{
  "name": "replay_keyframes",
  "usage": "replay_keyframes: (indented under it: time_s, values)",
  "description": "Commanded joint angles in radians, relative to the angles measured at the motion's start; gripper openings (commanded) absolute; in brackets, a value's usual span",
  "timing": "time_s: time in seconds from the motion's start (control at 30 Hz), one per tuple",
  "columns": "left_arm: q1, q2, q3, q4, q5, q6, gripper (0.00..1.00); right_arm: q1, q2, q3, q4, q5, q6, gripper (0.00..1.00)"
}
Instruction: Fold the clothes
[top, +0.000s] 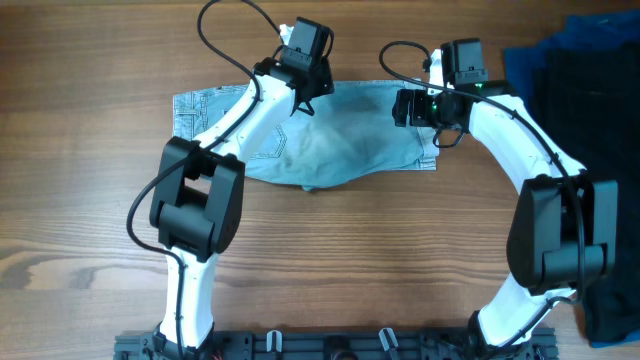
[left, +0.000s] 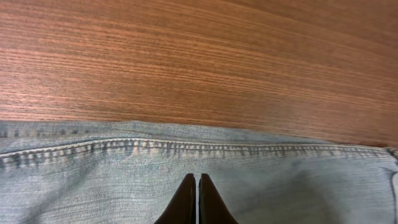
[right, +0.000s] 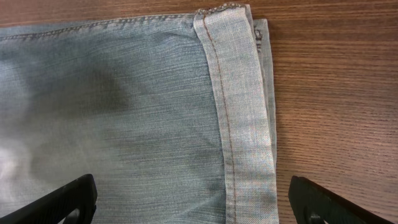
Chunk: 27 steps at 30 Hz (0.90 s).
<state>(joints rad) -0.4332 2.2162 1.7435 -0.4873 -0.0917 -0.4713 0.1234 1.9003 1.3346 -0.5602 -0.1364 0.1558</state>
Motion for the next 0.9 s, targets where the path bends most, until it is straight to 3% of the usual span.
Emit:
replay_keyframes:
  time_s: [0.0, 0.23, 0.4, 0.57, 0.87]
  values:
    - [-0.002, 0.075, 0.011, 0.006, -0.083, 0.019, 0.04, 0.0, 0.024, -0.006, 0.003, 0.01, 0.002, 1.0]
    - [-0.002, 0.158, 0.011, 0.012, -0.095, 0.021, 0.04, 0.0, 0.024, -0.006, 0.003, 0.01, 0.002, 1.0]
    - [-0.002, 0.054, 0.033, 0.014, -0.108, 0.023, 0.04, 0.0, 0.024, -0.006, 0.003, 0.01, 0.002, 1.0]
    - [-0.018, -0.097, 0.033, -0.079, -0.107, 0.022, 0.04, 0.0, 0.024, -0.006, 0.003, 0.009, 0.002, 1.0]
    - [-0.041, -0.048, 0.005, -0.304, -0.047, -0.097, 0.04, 0.0, 0.024, -0.006, 0.003, 0.01, 0.002, 1.0]
